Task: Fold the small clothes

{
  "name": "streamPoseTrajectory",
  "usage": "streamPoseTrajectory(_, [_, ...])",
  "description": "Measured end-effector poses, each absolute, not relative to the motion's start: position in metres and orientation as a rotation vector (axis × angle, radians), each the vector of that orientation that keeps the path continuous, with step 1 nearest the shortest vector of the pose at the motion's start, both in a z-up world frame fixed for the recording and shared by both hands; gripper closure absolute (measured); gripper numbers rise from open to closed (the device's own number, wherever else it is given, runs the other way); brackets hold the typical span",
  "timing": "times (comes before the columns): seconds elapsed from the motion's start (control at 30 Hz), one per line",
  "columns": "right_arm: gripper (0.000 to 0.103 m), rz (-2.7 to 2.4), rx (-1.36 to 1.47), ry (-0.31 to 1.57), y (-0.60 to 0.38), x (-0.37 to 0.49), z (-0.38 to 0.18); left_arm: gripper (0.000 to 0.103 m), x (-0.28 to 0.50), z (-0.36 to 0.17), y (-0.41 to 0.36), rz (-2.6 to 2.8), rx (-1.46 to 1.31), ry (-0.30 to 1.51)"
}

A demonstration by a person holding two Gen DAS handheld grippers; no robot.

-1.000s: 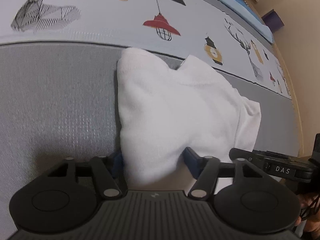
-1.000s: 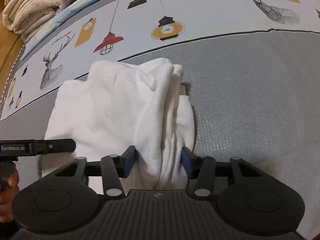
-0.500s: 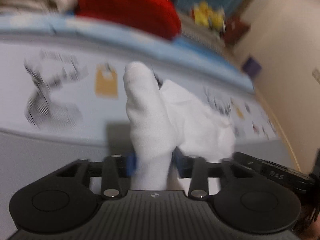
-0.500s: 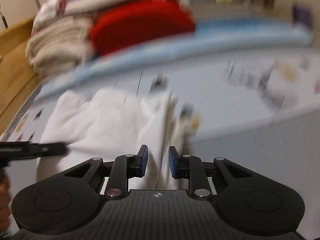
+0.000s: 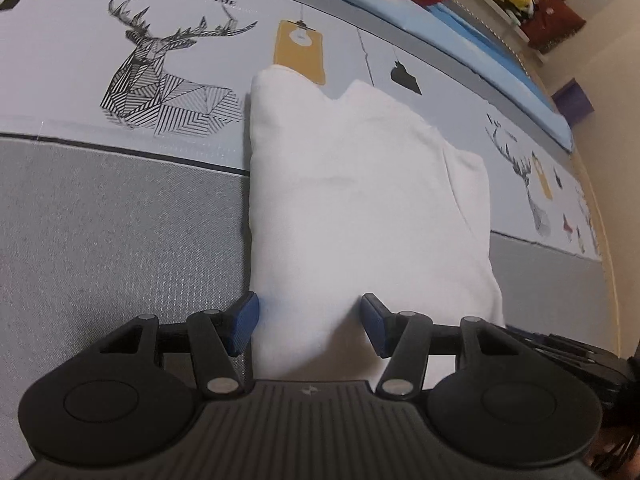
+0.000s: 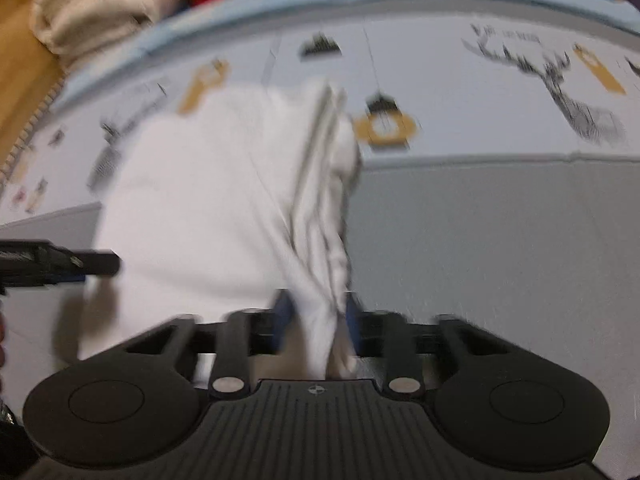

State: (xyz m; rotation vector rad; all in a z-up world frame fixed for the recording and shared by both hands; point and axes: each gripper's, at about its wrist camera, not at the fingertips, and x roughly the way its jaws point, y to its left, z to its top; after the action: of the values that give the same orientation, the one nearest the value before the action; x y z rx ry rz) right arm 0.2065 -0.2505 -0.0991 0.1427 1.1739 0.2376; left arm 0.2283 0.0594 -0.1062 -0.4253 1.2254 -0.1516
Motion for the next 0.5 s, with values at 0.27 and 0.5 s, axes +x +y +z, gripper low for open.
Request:
streamPoseTrajectory(0.27, [0.093,0.243,0.144,1.169,-0.2533,0.2033,-0.1025,0.039,0.2268,-0.1058,0.0563,-0.155,-0.382,1.228])
streamPoseTrajectory(0.5, [0.088,0.218,0.105,1.172,-0.2493,0.2029,-0.1049,0.032,0.2215,-0.1112,0.0577,-0.157,-0.341,1.247])
